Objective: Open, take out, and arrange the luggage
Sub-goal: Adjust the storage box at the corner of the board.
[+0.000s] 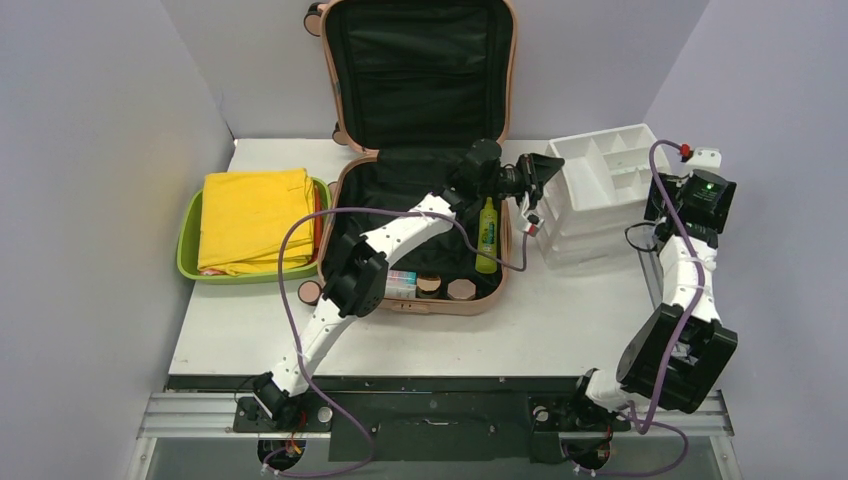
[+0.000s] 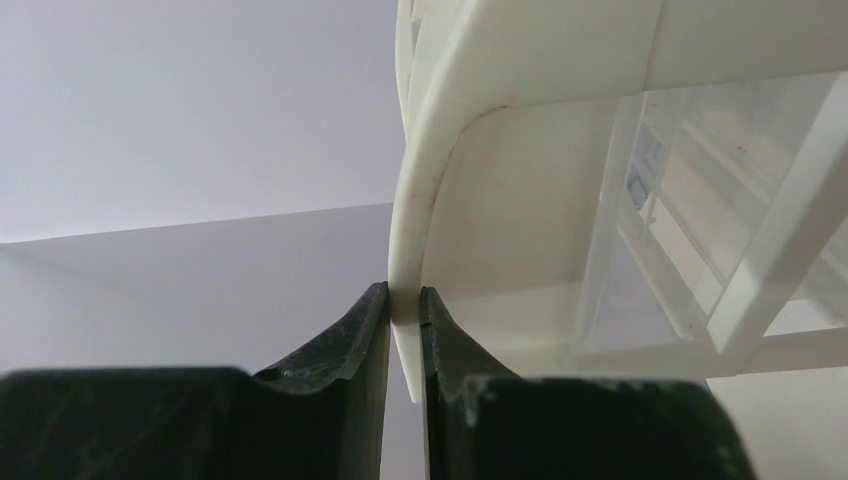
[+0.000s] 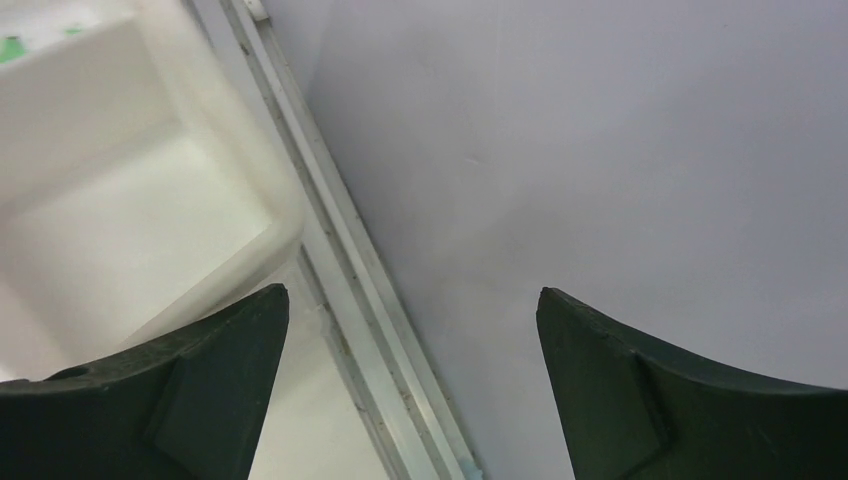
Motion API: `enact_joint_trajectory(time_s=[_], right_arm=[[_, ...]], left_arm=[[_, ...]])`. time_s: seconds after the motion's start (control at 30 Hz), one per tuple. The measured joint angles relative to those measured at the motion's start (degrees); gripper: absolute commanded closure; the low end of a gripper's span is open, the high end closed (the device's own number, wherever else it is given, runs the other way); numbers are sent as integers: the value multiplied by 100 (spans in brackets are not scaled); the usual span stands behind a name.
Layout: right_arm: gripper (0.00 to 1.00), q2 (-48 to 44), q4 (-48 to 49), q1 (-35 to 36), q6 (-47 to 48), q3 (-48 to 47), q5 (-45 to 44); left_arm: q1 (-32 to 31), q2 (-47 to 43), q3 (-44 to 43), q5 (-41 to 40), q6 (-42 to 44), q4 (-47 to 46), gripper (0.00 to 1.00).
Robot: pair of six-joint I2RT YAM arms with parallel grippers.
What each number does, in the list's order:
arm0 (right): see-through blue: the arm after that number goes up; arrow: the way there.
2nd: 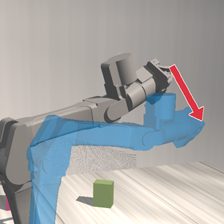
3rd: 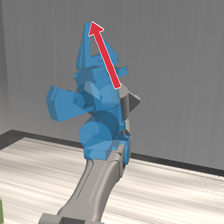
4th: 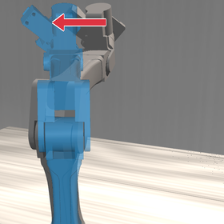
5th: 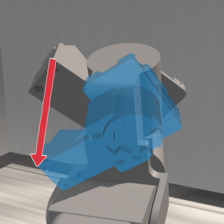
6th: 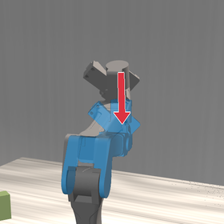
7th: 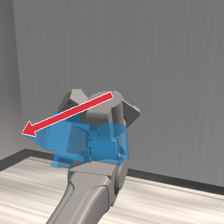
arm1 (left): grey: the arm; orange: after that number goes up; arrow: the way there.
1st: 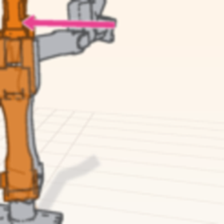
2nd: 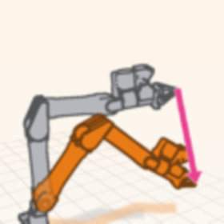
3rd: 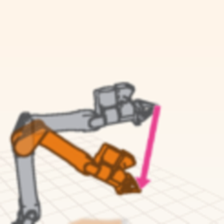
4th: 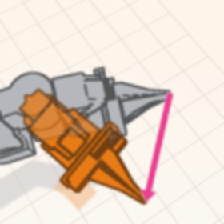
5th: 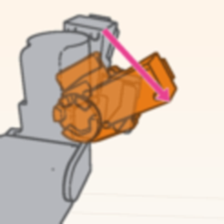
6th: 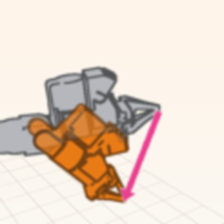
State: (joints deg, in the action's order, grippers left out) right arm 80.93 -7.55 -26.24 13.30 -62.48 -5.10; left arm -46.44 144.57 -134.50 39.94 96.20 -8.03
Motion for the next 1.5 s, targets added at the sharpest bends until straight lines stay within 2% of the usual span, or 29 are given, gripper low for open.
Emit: enact_joint_trajectory(time_s=[0.13,0.27,0.37,0.53,0.67,1.0,1.27,1.5], right_arm=[[11,-398,-304,-238,-212,155,741],[11,-1215,-713,-619,-291,535,1838],[11,-1635,-833,-651,-267,811,2614],[14,-1620,-885,-640,-22,1169,3871],[13,-1397,-837,-638,452,1484,4522],[11,-1351,308,-612,1703,2306,5084],[8,-2282,345,-376,4264,2660,4682],[6,-2621,-15,-376,6201,2712,4328]], left_arm=[[-146,-48,118,-223,-66,-127,100],[-273,-96,175,-398,-153,-140,100],[-332,-111,192,-483,-236,-140,100],[-356,-144,310,-568,-317,-284,100],[-374,-160,363,-651,-411,-376,100],[-376,-160,363,-667,-581,-420,100],[-372,-160,365,-667,-629,-444,100],[-372,-160,365,-662,-774,-472,100]])
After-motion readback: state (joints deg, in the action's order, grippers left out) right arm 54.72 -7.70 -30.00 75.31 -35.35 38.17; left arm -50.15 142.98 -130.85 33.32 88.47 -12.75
